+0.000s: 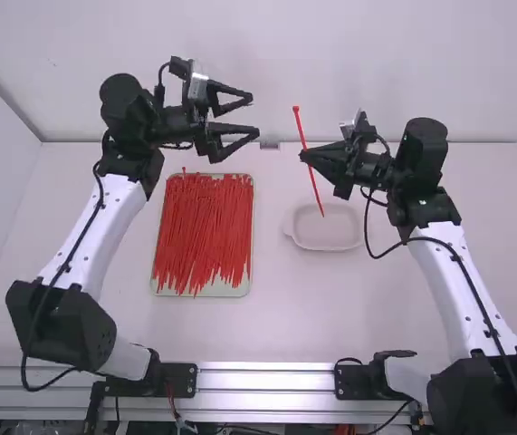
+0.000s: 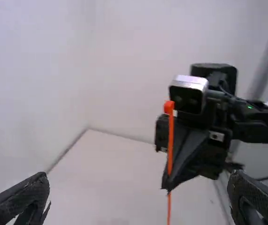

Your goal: Fasten the cable tie

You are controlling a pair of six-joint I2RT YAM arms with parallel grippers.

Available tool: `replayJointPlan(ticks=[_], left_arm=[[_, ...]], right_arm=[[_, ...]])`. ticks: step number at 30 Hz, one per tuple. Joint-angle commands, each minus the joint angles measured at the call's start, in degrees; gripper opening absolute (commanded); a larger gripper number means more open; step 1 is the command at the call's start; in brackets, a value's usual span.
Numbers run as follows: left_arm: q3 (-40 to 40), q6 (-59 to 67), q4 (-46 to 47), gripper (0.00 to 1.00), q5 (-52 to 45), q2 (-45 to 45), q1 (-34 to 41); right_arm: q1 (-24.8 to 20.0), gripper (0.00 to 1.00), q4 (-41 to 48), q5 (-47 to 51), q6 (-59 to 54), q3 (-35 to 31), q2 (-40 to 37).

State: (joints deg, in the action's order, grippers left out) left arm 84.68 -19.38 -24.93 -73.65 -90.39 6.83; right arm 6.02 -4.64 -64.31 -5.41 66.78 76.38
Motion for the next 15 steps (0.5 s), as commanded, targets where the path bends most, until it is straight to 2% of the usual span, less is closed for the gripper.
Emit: replayJointPlan(ticks=[1,7,11,12,15], left_arm=[[3.06,0.79,-0.83,0.99,-5.18,-0.31,1.38],[3.54,-0.28,-4.68,0.99,-5.35,-0.42,1.84],[3.54,-4.42,-7.98,0.99,-4.72,-0.44,1.42],[3.54,-4.48,-8.07,0.99,-4.68,-0.44,1.40],[3.54,-5.35,-8.61,0.99,-2.99,-0.44,1.79]], right_arm=[[0.83,0.00,-1.60,-0.83,-1.51,0.61,0.13],[1.55,0.00,-11.56,-0.02,4.96,0.63,1.11],[1.92,0.00,-25.75,-0.79,14.29,0.63,5.66],[1.92,0.00,-26.86,-1.01,15.08,0.63,6.01],[1.75,0.00,-39.76,-4.79,23.96,0.63,10.19]])
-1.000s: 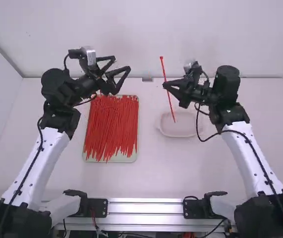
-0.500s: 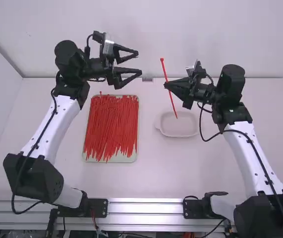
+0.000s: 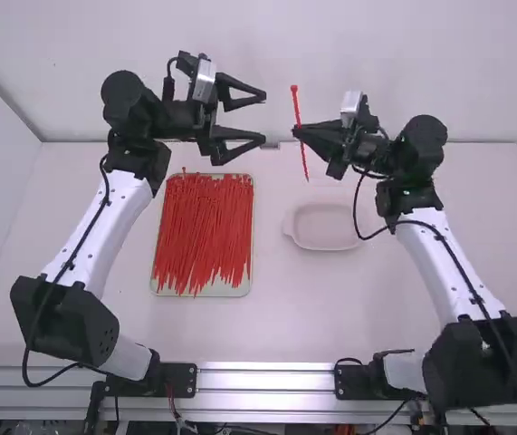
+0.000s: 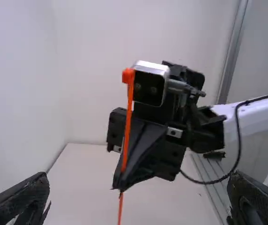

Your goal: Fasten the cable tie

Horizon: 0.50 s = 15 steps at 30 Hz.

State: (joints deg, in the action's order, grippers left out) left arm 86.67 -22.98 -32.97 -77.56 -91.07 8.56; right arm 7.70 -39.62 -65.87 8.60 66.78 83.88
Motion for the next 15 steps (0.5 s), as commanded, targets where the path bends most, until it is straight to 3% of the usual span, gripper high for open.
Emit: replayJointPlan(ticks=[1,5,10,12,14,15], left_arm=[[1.55,-1.79,-0.55,0.99,1.14,0.24,0.11],[1.55,-4.46,-1.70,0.99,2.56,0.24,0.13],[1.55,-5.79,-2.91,0.95,2.91,0.24,0.09],[1.55,-5.79,-2.91,0.87,3.28,0.24,0.00],[1.55,-6.93,-3.63,0.66,3.21,0.24,0.11],[1.55,-7.08,-3.65,0.64,3.23,0.24,0.17]], right_arm=[[0.11,0.00,-6.49,-3.58,11.32,0.63,3.26],[2.64,0.00,-19.43,-4.85,22.53,0.63,7.74],[5.05,0.00,-28.24,-4.83,32.06,0.63,9.66],[6.45,0.00,-29.88,-4.66,33.66,0.63,9.90],[7.78,0.00,-29.90,-4.50,33.42,0.63,9.79],[7.87,0.00,-29.88,-4.39,33.42,0.63,9.77]])
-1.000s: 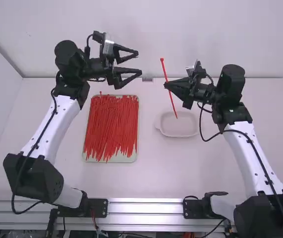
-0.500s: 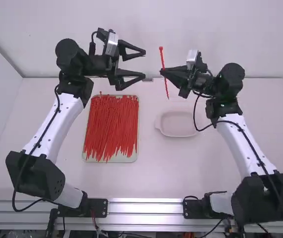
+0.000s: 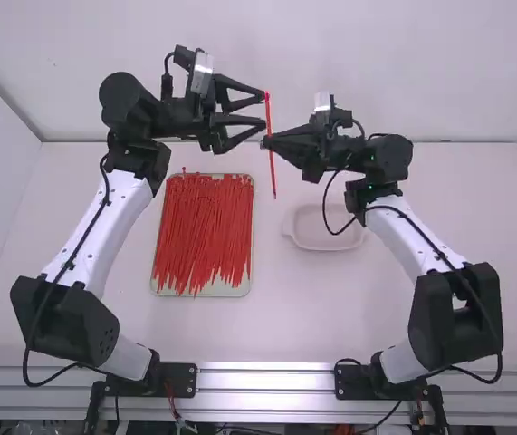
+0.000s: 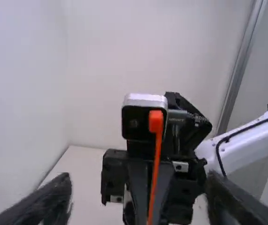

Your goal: Fasten the cable tie

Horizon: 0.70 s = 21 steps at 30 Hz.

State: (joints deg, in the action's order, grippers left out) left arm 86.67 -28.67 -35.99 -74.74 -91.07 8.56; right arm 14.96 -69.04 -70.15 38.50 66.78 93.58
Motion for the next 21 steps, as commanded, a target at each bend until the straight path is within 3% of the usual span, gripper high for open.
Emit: replayJointPlan(ticks=[1,3,7,13,17,21], left_arm=[[1.55,-2.03,-1.01,0.59,0.44,0.24,0.24],[1.55,-2.01,-1.16,0.46,0.63,0.24,-0.04],[1.55,-3.13,-2.45,0.30,0.66,0.26,-0.02],[1.55,-7.13,-5.42,0.21,0.87,0.24,-0.33],[1.55,-7.13,-5.42,0.02,0.87,0.24,0.11],[1.55,-7.13,-4.85,0.02,1.03,0.24,0.00]], right_arm=[[0.83,0.00,-0.39,0.04,3.58,0.63,0.07],[1.29,0.00,-0.20,0.79,3.72,0.63,0.07],[1.60,0.00,0.24,1.11,3.72,0.63,0.07],[1.60,0.00,0.20,1.14,3.72,0.63,0.07],[1.81,0.00,0.24,0.90,3.74,0.63,0.07],[1.81,0.00,0.20,0.76,3.72,0.63,0.07]])
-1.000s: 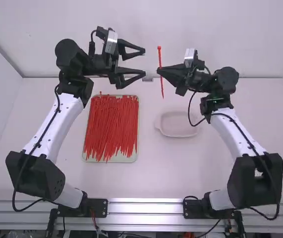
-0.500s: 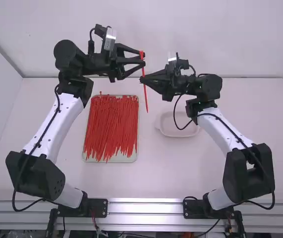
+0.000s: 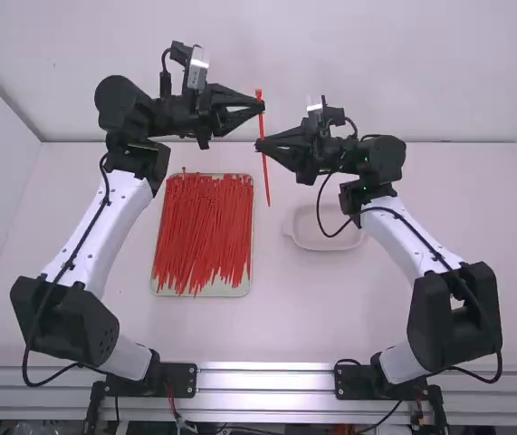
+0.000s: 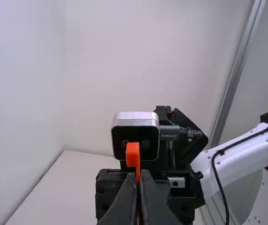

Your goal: Fasten the cable tie

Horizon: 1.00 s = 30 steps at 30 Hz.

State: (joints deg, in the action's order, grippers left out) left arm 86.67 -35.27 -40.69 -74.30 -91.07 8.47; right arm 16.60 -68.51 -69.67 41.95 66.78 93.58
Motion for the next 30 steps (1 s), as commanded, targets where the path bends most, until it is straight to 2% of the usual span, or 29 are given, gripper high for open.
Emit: replayJointPlan(ticks=[1,3,4,5,6,7,8,10,11,20,28,30], left_arm=[[1.55,-0.55,0.33,0.02,0.98,0.24,-0.11],[1.55,-0.50,1.46,0.02,1.79,0.24,-0.28],[1.55,-0.04,1.68,0.02,1.86,0.24,-0.11],[1.55,0.04,1.70,0.02,1.81,0.24,-0.11],[1.55,0.07,1.62,0.02,1.79,0.24,-0.63],[1.55,0.02,1.57,0.02,1.84,0.24,-0.66],[1.55,0.11,1.64,0.02,1.99,0.24,-0.92],[1.55,0.07,1.68,0.02,2.69,0.24,-1.49],[1.55,0.07,1.84,0.02,3.02,0.24,-1.60],[1.55,4.63,9.29,0.02,11.06,0.09,-3.34],[1.55,5.07,11.65,0.02,13.86,-2.34,-4.42],[1.55,4.96,11.98,0.02,13.73,-3.58,-4.48]], right_arm=[[0.17,0.00,-0.31,0.26,0.22,0.63,0.07],[0.17,0.00,-0.33,-0.26,-0.26,0.63,0.07],[0.04,0.07,-0.52,-1.25,-1.70,0.63,0.07],[0.00,0.09,-0.61,-1.33,-1.79,0.63,0.07],[-0.81,0.23,-2.32,-2.69,-1.68,0.63,0.07],[-0.87,0.26,-2.49,-2.78,-1.57,0.63,0.07],[-1.42,0.35,-3.74,-3.28,-0.46,0.63,0.07],[-2.67,0.76,-5.70,-3.65,2.43,0.63,0.07],[-3.15,1.00,-6.29,-3.80,3.23,0.63,0.07],[-7.34,0.98,-13.53,-7.06,8.81,0.63,0.07],[-4.57,0.98,-15.08,-10.12,-0.55,0.63,0.07],[-3.76,0.98,-14.27,-10.23,-6.16,0.63,0.09]])
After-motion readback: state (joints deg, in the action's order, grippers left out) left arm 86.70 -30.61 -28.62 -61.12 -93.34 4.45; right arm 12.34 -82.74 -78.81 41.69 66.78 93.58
